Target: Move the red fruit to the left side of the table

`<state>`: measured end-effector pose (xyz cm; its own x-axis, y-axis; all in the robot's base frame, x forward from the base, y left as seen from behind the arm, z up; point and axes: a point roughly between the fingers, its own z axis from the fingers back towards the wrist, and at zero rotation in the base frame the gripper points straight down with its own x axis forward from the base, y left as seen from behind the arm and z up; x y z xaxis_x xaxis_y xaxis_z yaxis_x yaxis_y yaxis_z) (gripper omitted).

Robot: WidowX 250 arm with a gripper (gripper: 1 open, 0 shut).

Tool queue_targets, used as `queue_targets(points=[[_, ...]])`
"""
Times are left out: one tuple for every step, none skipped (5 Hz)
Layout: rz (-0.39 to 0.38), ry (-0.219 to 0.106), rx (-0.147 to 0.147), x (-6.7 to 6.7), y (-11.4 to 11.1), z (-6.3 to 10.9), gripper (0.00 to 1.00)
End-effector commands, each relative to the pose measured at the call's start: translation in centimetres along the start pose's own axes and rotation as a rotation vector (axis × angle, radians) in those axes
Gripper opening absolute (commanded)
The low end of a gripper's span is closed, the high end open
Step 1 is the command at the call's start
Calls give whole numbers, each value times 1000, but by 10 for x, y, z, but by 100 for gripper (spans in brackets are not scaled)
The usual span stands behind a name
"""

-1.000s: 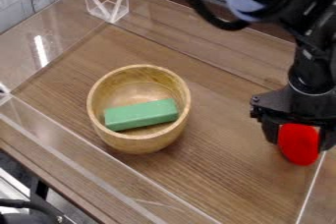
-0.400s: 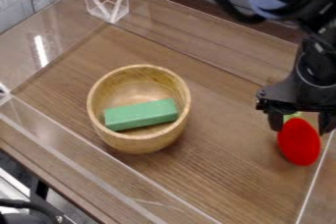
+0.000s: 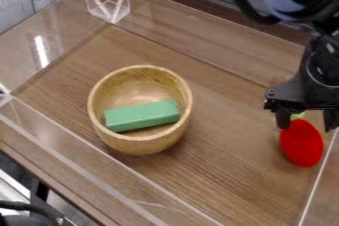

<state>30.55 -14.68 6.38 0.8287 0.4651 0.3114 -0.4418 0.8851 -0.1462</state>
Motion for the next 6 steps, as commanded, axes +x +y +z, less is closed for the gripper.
queue_targets(points=[[16,-34,-32,5,-6,11,100],[-26,-25,-29,-2,-8,-5,0],[-56,-61,-78,10,-7,17,0],[23,-128,-80,20,-6,48,0],[118,-184,-70,36,6,76,0],[142,-207,-76,59,31,103,0]])
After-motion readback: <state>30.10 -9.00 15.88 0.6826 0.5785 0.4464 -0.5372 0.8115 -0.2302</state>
